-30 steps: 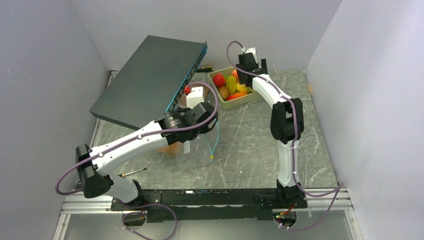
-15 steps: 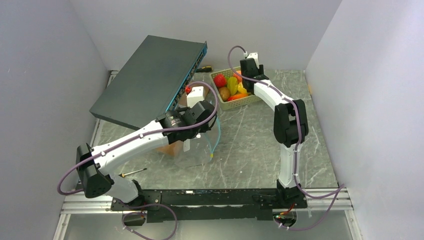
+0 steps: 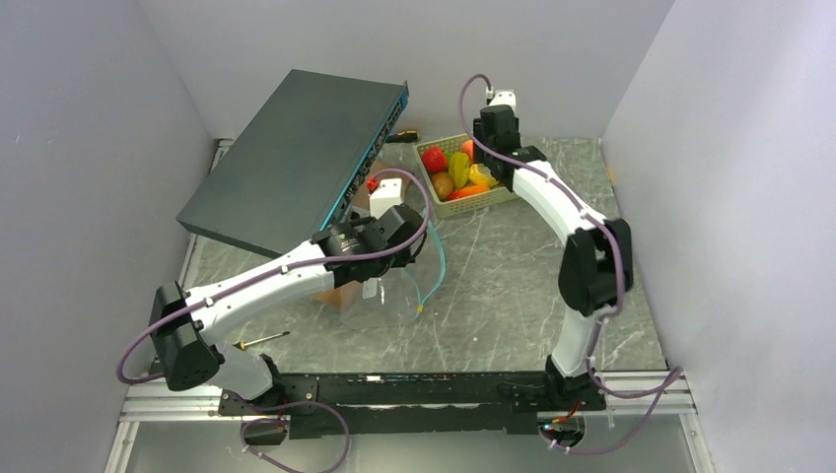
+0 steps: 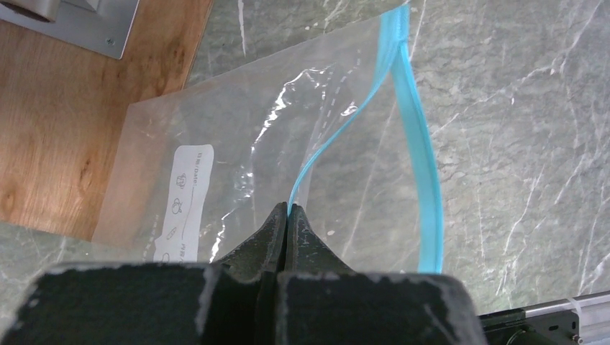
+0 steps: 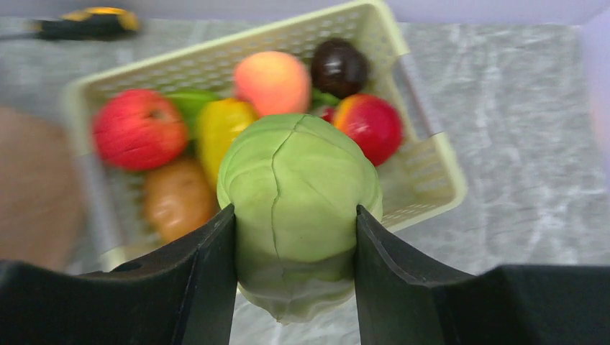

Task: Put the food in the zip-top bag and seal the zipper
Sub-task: Pick up the fake vegetable from the bin, then place the fake vegetable in the zipper food storage bag.

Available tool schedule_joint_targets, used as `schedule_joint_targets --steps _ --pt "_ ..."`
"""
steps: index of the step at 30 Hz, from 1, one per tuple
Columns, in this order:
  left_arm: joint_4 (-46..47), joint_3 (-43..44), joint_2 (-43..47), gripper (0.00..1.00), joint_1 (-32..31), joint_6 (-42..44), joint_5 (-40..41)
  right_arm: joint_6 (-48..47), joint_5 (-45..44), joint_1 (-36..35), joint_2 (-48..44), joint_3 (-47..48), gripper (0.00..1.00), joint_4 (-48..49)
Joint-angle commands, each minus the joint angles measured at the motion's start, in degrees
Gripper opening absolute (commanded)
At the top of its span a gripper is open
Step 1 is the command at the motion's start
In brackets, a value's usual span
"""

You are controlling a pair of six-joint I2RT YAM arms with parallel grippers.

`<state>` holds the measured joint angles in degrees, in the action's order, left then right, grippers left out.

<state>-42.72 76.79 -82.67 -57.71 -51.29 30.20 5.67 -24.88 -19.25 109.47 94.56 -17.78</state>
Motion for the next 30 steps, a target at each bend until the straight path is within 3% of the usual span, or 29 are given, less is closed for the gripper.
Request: schedule_joint_targets --steps 1,2,5,13,20,30 --pt "2.97 -2.44 2.96 0.0 0.65 0.02 -0.6 14.07 15.59 -1.0 -12.7 -7.06 0.1 6.61" --pt "3.27 -2.83 3.08 0.0 0.79 -0.1 -0.92 16.81 21.18 -1.02 -14.33 -9.22 0.07 8.69" --pt "4.07 -4.04 3.67 0.0 0.84 -0.16 -1.14 23.01 27.12 -2.56 -18.65 -14.09 0.02 11.81" --pt "5.42 -6.98 6.65 0.0 2.08 -0.15 -1.02 22.25 27.93 -10.5 -31.02 -21.71 0.0 6.49" --pt "9.78 -10.85 9.47 0.0 3.23 -0.23 -2.73 28.68 37.24 -10.37 -48.4 -39.45 0.0 16.4" --pt "10.69 -10.41 9.26 0.0 3.87 0.18 -4.41 33.46 51.65 -12.9 -53.47 -46.41 0.0 24.36"
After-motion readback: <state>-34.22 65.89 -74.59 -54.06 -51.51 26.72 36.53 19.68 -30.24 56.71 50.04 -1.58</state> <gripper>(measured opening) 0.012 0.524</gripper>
